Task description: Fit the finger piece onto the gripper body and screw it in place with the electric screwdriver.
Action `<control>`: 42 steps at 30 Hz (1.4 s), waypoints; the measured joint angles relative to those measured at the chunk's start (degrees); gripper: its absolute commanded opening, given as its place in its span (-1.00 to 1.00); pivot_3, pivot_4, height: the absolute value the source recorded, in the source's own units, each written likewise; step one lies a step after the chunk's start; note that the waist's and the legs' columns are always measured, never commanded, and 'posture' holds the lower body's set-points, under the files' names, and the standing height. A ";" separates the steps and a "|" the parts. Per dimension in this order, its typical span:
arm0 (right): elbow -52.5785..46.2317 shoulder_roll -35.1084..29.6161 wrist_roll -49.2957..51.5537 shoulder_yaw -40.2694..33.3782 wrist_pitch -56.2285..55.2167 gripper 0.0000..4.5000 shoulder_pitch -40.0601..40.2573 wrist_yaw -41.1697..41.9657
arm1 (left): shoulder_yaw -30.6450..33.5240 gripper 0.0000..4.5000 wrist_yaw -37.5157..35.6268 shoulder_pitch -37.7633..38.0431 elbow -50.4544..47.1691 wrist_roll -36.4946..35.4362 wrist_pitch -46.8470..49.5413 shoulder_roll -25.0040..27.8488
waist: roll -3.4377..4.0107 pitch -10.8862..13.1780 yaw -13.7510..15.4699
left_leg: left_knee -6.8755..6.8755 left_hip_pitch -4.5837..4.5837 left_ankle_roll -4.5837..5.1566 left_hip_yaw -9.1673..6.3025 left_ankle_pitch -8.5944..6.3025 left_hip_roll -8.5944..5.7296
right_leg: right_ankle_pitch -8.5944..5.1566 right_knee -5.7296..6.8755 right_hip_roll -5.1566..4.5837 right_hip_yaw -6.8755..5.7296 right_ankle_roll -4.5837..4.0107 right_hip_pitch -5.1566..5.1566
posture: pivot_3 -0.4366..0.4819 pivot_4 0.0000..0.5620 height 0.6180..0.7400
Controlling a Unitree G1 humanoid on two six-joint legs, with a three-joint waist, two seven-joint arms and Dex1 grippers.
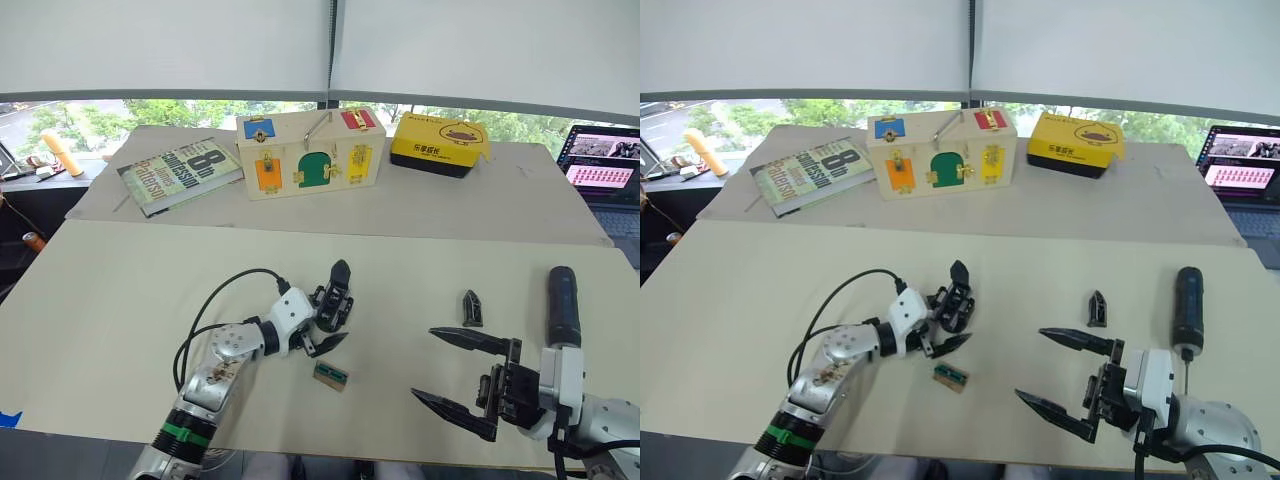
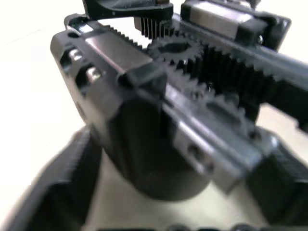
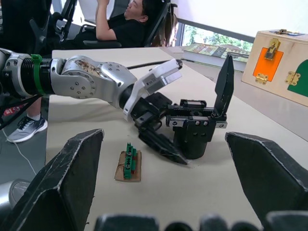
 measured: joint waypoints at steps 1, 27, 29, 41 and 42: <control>0.03 0.00 0.00 0.00 0.00 1.00 0.06 -0.05 | 0.30 0.97 -0.36 -0.04 0.26 -0.31 -0.53 0.53 | 0.00 0.00 -0.01 | 0.00 0.00 0.00 0.01 0.00 0.00 | 0.00 0.00 0.00 0.00 0.00 0.00 | -0.05 -0.47 1.00; -0.10 0.91 -0.62 0.43 -0.27 1.00 2.76 -1.69 | -0.83 0.00 -31.05 -23.03 39.87 -3.92 -23.70 0.61 | 0.00 0.00 0.00 | 0.02 0.26 -0.01 0.04 0.03 -0.27 | -0.02 -0.03 0.05 0.03 0.12 0.36 | -0.05 -0.47 1.00; -0.17 0.93 -0.69 0.39 -0.35 1.00 3.28 -1.68 | -0.32 0.02 -31.09 -22.68 39.76 -4.19 -24.06 0.69 | 0.00 0.00 -0.01 | 0.02 0.28 -0.01 0.02 0.03 -0.22 | -0.02 -0.02 0.04 0.03 0.12 0.36 | -0.05 -0.47 1.00; -2.02 0.14 0.24 0.01 2.08 1.00 3.47 -4.95 | 0.90 0.02 -24.48 -11.33 18.72 -5.12 -9.45 1.81 | 0.00 0.00 -0.84 | 0.01 0.18 0.07 0.00 -0.03 -0.07 | -0.01 -0.04 -0.08 0.02 0.10 0.25 | -0.05 -0.47 1.00; -2.13 0.06 0.49 -0.07 2.22 1.00 3.47 -5.04 | 0.52 0.02 -23.92 -10.92 17.79 -5.02 -9.05 1.78 | 0.00 0.00 -0.72 | 0.01 0.15 0.07 -0.01 -0.03 -0.07 | -0.01 -0.03 -0.09 0.02 0.10 0.21 | -0.05 -0.47 1.00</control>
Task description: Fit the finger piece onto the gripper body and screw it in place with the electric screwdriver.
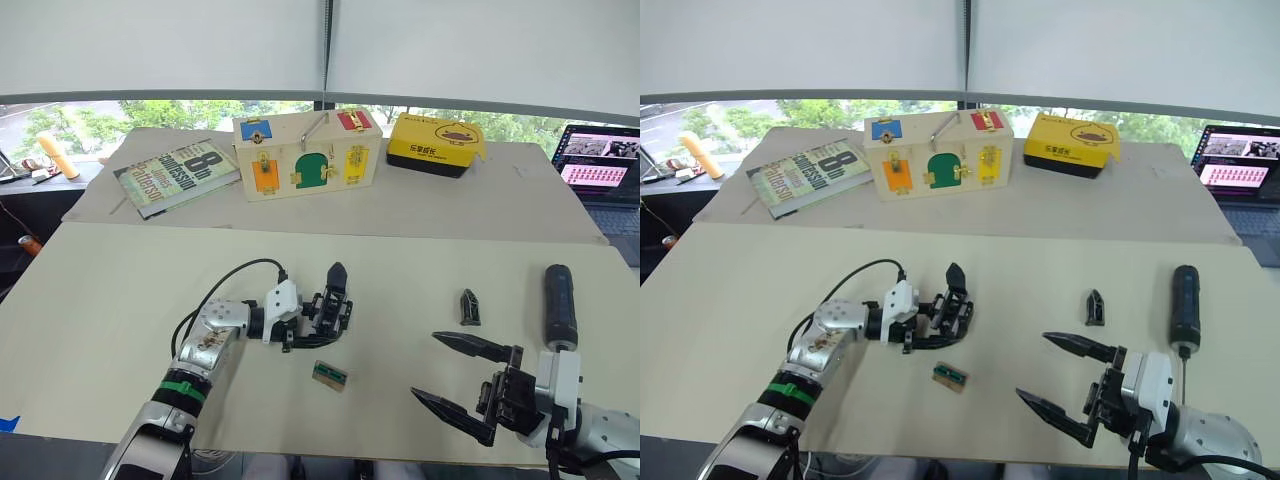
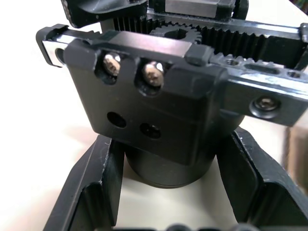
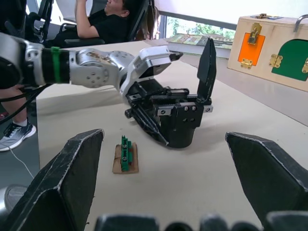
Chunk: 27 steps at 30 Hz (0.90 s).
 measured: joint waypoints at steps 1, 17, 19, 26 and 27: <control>-0.05 -0.05 0.05 -0.02 0.00 1.00 0.02 0.04 | -0.35 0.02 0.79 0.28 -0.66 0.46 0.07 -0.12 | 0.00 0.00 0.11 | 0.00 -0.03 0.00 0.00 0.00 0.00 | 0.00 0.00 0.01 0.00 0.00 -0.04 | -0.05 -0.47 1.00; -2.42 -1.96 2.44 -4.06 2.82 1.00 6.33 1.00 | -1.05 0.98 4.62 2.25 -1.25 1.86 -5.17 0.26 | 0.06 -0.04 0.54 | -0.01 0.00 0.00 0.01 0.00 0.07 | 0.01 0.01 -0.02 0.02 -0.03 -0.05 | -0.05 -0.47 1.00; -3.43 -1.89 3.21 -5.03 3.21 1.00 7.72 0.50 | -0.11 0.98 4.47 3.22 -1.52 0.60 -5.32 0.81 | 0.06 -0.04 0.27 | -0.01 0.01 -0.01 0.03 0.00 0.15 | 0.00 0.01 -0.09 0.05 -0.05 -0.05 | -0.05 -0.47 1.00; -4.70 1.31 2.19 -11.34 3.01 1.00 12.22 -3.09 | 7.71 0.98 -2.85 8.08 -0.99 -6.55 -5.36 11.83 | 0.10 -0.02 -0.59 | -0.05 -0.04 -0.23 0.02 0.05 0.33 | -0.07 0.08 -0.02 -0.02 -0.25 -0.21 | -0.05 -0.47 1.00; -4.82 2.69 1.12 -12.24 2.89 1.00 13.40 -4.04 | 8.76 0.98 -4.98 8.40 -1.16 -8.63 -4.73 13.10 | 0.10 -0.01 -0.38 | -0.05 -0.12 -0.23 0.03 0.05 0.32 | -0.08 0.08 -0.03 -0.04 -0.24 -0.26 | -0.05 -0.47 1.00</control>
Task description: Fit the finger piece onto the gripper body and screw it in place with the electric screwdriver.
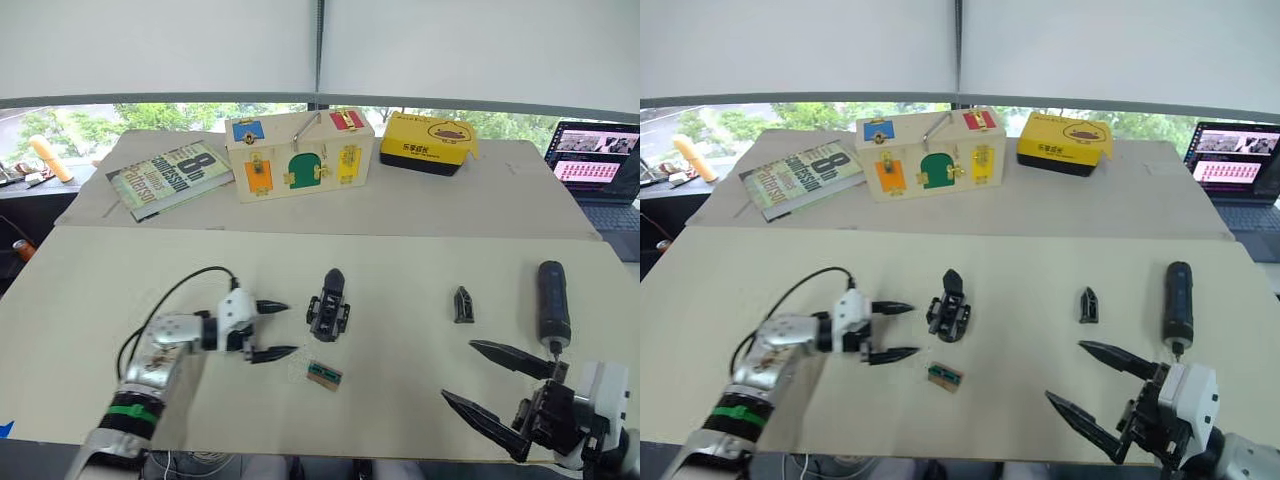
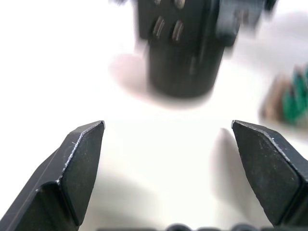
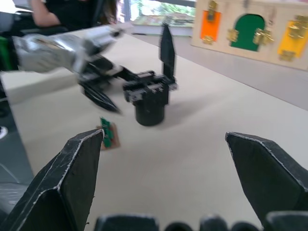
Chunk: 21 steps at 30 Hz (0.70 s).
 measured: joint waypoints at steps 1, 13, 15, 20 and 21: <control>0.01 1.30 -0.69 -0.92 -0.12 1.00 1.50 -0.80 | 1.36 0.98 -1.87 0.30 -0.91 -2.19 1.35 1.22 | 0.01 0.01 0.29 | 0.00 -0.10 0.01 -0.04 0.00 -0.02 | 0.00 -0.02 0.01 -0.02 0.01 -0.06 | -0.05 -0.47 1.00; -4.60 -2.68 0.34 -4.42 22.57 1.00 -0.85 -20.24 | 8.09 0.98 -3.21 -5.97 -16.06 -18.33 24.71 7.91 | 0.02 0.05 -0.40 | 0.00 -0.03 -0.16 0.04 0.09 -0.08 | -0.05 0.00 0.40 0.30 0.08 -0.02 | -0.05 -0.47 1.00; -3.64 -8.18 2.94 -4.95 32.22 1.00 -6.59 -24.72 | 8.61 0.98 -2.68 -7.04 -17.44 -18.79 25.89 7.93 | 0.02 0.05 -0.38 | 0.00 -0.02 -0.19 0.05 0.11 -0.08 | -0.01 -0.02 0.49 0.31 0.01 -0.02 | -0.05 -0.47 1.00; 1.59 -14.92 11.67 -4.46 51.43 1.00 -25.23 -34.21 | 8.18 0.98 -1.30 -7.46 -20.42 -19.00 25.51 5.55 | 0.02 0.07 -0.31 | 0.00 -0.05 -0.25 0.07 0.15 -0.07 | 0.02 -0.07 0.69 0.49 -0.13 -0.04 | -0.05 -0.47 1.00; 2.99 -16.11 13.81 -3.69 55.44 1.00 -28.84 -35.53 | 8.27 0.98 -1.18 -7.28 -20.75 -18.75 25.14 5.47 | -0.01 0.09 -0.31 | 0.00 -0.07 -0.26 0.05 0.16 -0.04 | 0.01 -0.06 0.74 0.53 -0.17 -0.04 | -0.05 -0.47 1.00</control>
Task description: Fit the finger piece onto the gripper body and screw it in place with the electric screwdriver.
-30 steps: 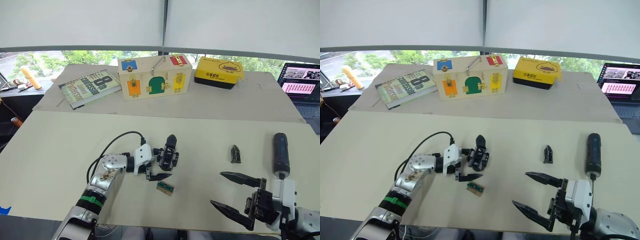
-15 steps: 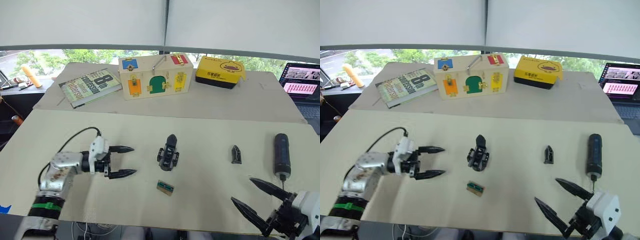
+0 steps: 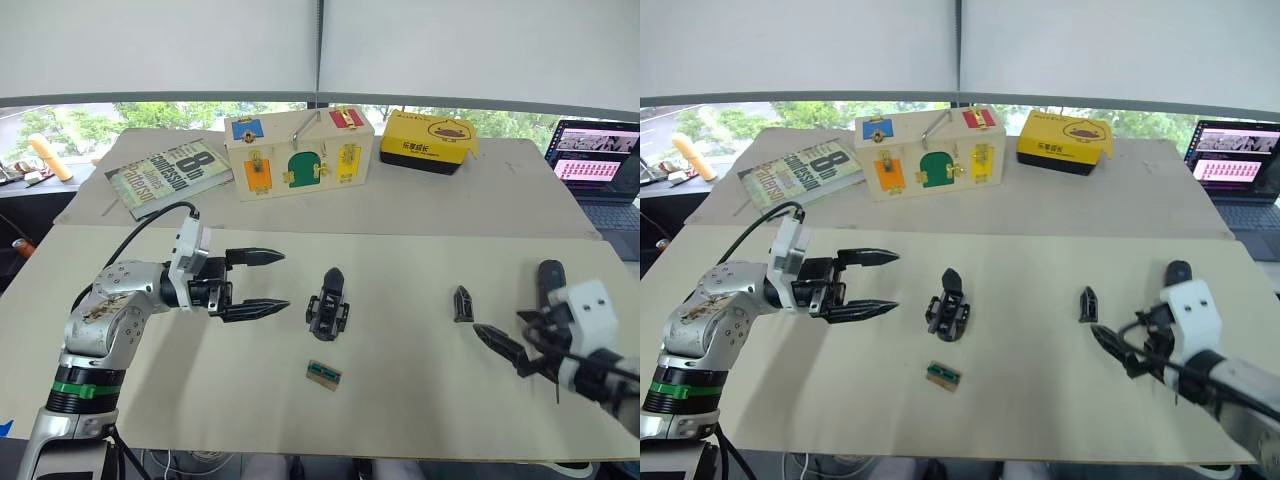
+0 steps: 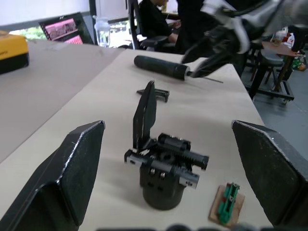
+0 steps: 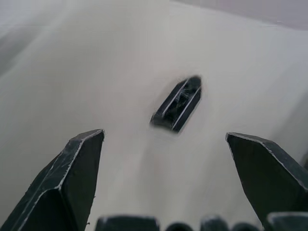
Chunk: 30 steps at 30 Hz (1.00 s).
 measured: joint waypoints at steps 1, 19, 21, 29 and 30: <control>1.48 -1.35 2.13 0.81 4.36 1.00 -3.70 -1.37 | -0.15 0.98 0.14 0.03 -0.48 0.26 -0.63 -0.20 | 0.01 0.01 0.05 | -0.01 -0.07 0.00 0.00 0.01 0.00 | 0.01 -0.01 0.00 0.01 -0.02 -0.07 | -0.05 -0.47 1.00; 24.17 3.98 -0.56 19.49 32.24 1.00 -36.57 -19.09 | 0.09 0.98 3.64 6.02 -7.71 0.28 -1.55 1.04 | 0.03 0.03 -0.18 | -0.04 -0.19 -0.02 0.05 0.02 0.00 | 0.04 -0.04 0.04 -0.47 0.10 -0.09 | -0.05 -0.47 1.00; 25.06 4.91 -2.14 19.54 32.25 1.00 -36.89 -19.06 | 0.44 0.98 3.66 6.66 -8.84 0.13 -1.37 1.61 | 0.03 0.02 -0.26 | -0.04 -0.17 -0.02 0.08 0.01 0.00 | 0.03 -0.05 0.04 -0.44 0.12 -0.08 | -0.05 -0.47 1.00; 25.96 10.95 -8.06 18.87 32.24 1.00 -39.27 -18.78 | 1.48 0.98 4.03 7.58 -10.97 -1.06 -0.98 2.04 | -0.09 -0.05 -1.54 | -0.03 -0.04 -0.12 0.11 0.07 0.03 | 0.03 -0.02 0.07 -0.36 0.14 0.03 | -0.05 -0.47 1.00; 25.91 11.36 -8.68 18.89 32.23 0.89 -39.38 -18.51 | 1.49 0.99 4.23 7.79 -11.52 -1.16 -0.94 2.04 | -0.10 -0.05 -1.70 | -0.03 -0.03 -0.14 0.12 0.08 0.03 | 0.03 -0.02 0.07 -0.34 0.14 0.03 | -0.05 -0.47 1.00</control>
